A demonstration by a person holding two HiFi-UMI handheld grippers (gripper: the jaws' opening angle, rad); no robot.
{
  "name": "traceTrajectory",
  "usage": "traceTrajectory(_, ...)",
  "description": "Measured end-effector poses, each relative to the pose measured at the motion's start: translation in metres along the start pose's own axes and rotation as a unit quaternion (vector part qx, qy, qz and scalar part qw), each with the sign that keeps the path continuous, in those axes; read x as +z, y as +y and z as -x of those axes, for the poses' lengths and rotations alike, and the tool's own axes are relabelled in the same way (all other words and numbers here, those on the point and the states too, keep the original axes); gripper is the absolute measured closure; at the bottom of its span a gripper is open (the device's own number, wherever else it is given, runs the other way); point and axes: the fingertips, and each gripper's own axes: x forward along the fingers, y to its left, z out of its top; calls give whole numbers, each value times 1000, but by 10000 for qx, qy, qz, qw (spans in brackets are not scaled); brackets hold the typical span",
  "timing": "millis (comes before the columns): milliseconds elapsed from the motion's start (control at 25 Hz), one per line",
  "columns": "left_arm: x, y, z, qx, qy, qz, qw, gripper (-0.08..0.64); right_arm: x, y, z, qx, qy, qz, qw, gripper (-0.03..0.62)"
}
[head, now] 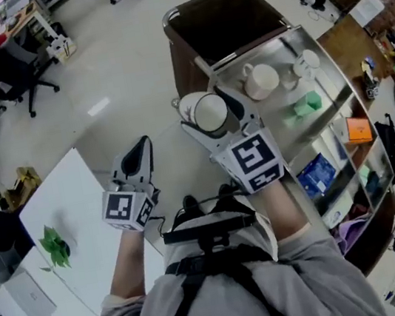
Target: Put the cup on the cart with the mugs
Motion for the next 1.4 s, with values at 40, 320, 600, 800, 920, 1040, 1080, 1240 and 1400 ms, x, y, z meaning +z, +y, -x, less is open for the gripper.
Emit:
traceTrajectory(40,5,-12,-9,-173,-34,-42,9998,555,-2,-12,12,-182,-13,-30,9998,186)
traceTrajectory(320,30,-93,-60,-926,-183,-198,9953,555,-20,-96,89,-1058,119,-96,9943,186)
traceTrajectory(600,31,-180,-108,-1669,-45,-361,9853,557,-64,-157,129,-1447,634,-81,9874,186)
traceTrajectory(800,32,-213,-132,-1997,18,-456,9788,555,-99,-177,131,-1372,1252,-175,9824,186)
traceTrajectory(920,29,-224,-142,-2080,60,-509,9768,557,-121,-180,125,-1149,1628,-335,9794,186)
traceTrajectory(1040,25,-229,-153,-2111,123,-542,9759,555,-139,-180,117,-986,1963,-358,9749,186)
traceTrajectory(1080,23,-229,-156,-2114,152,-549,9757,557,-144,-179,113,-932,2061,-351,9734,186)
traceTrajectory(1240,19,-228,-164,-2099,252,-584,9757,555,-164,-180,102,-768,2421,-412,9663,186)
traceTrajectory(1400,18,-221,-168,-2031,224,-592,9771,557,-178,-169,91,-415,2703,-531,9604,186)
